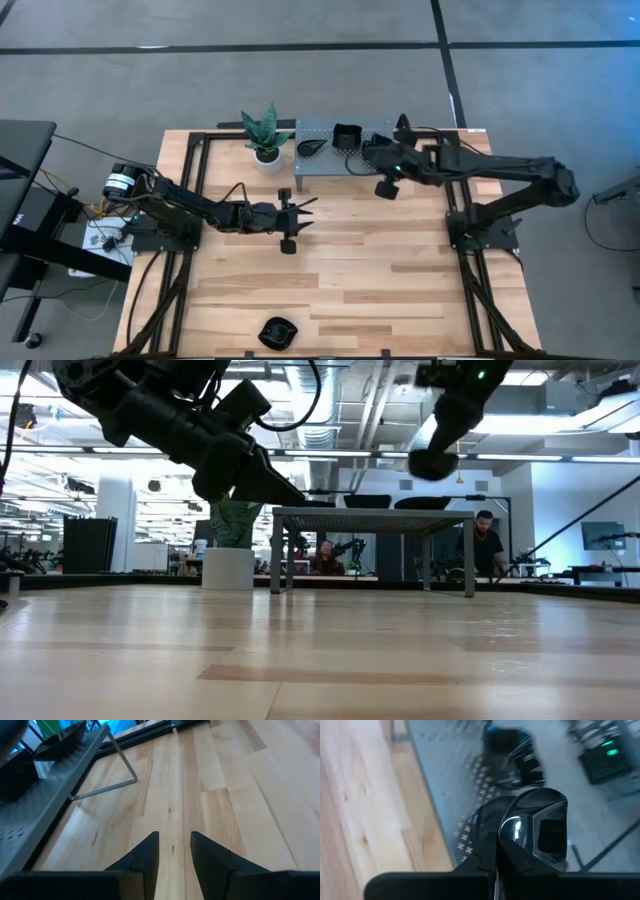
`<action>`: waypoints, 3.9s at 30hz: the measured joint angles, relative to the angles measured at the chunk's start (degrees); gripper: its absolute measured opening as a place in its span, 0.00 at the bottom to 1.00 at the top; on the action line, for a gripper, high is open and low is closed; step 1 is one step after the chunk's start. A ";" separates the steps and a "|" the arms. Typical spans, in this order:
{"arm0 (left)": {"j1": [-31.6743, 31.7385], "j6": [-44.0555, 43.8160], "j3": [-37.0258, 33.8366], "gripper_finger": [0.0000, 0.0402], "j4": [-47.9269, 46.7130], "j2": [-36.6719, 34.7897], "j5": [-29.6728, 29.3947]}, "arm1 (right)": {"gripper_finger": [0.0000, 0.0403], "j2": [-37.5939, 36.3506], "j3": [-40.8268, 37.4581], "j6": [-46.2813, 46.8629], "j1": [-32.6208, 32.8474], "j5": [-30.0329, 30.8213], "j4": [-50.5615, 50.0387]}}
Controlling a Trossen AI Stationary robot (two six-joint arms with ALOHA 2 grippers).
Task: Pick & Place Mini shaped plates
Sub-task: Stack the top leaf-shaped plate on top of the leaf-shaped plate on the shelf, then stack the leaf-shaped plate on top of the leaf-shaped plate on the shelf
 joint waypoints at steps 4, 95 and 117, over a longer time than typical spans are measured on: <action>0.02 -0.02 0.00 0.28 -0.01 0.00 0.02 | 0.00 2.99 0.00 -3.45 -3.68 -5.32 0.38; -34.75 -69.83 0.87 0.22 -0.60 15.43 14.99 | 0.18 7.98 -23.15 -0.84 26.00 -21.34 59.92; -12.69 -38.26 0.59 0.03 -1.32 6.75 5.25 | 0.40 8.00 -23.15 -7.78 25.51 -28.95 65.31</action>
